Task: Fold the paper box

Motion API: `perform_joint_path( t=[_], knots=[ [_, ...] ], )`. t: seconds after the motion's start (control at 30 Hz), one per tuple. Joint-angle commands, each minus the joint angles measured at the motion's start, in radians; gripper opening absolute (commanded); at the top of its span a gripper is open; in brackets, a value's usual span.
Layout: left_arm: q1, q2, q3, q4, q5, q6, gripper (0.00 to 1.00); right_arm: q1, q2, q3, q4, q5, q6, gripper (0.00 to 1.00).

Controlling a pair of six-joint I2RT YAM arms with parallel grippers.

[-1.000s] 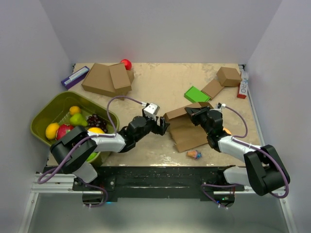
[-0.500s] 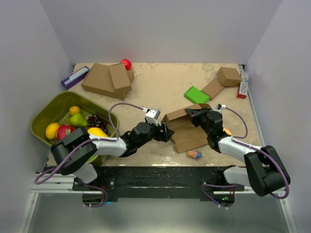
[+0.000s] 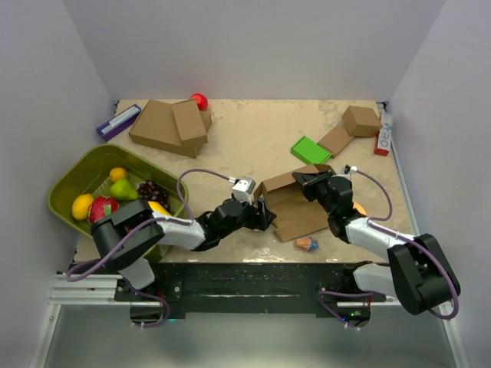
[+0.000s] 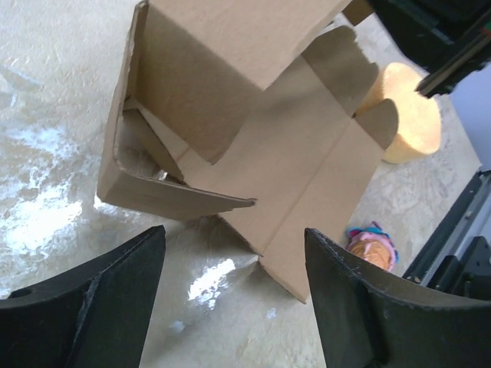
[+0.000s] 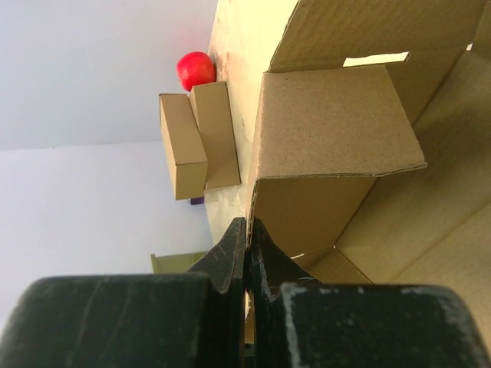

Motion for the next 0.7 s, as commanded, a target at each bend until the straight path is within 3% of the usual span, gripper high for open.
perform_joint_path(
  t=[0.0, 0.2, 0.43, 0.67],
  knots=[
    [0.0, 0.049, 0.056, 0.021, -0.035, -0.002, 0.75, 0.004, -0.021, -0.004, 0.015, 0.009, -0.002, 0.0],
    [0.002, 0.1, 0.087, 0.023, -0.073, 0.014, 0.66, 0.006, -0.03, -0.009, 0.009, 0.011, -0.004, 0.0],
    [0.002, 0.106, 0.085, -0.019, -0.084, 0.035, 0.48, 0.006, -0.04, -0.009, 0.006, 0.014, -0.004, 0.0],
    [0.002, 0.128, 0.105, -0.072, -0.087, 0.064, 0.39, 0.006, -0.04, -0.018, 0.01, 0.009, 0.0, 0.0]
  ],
)
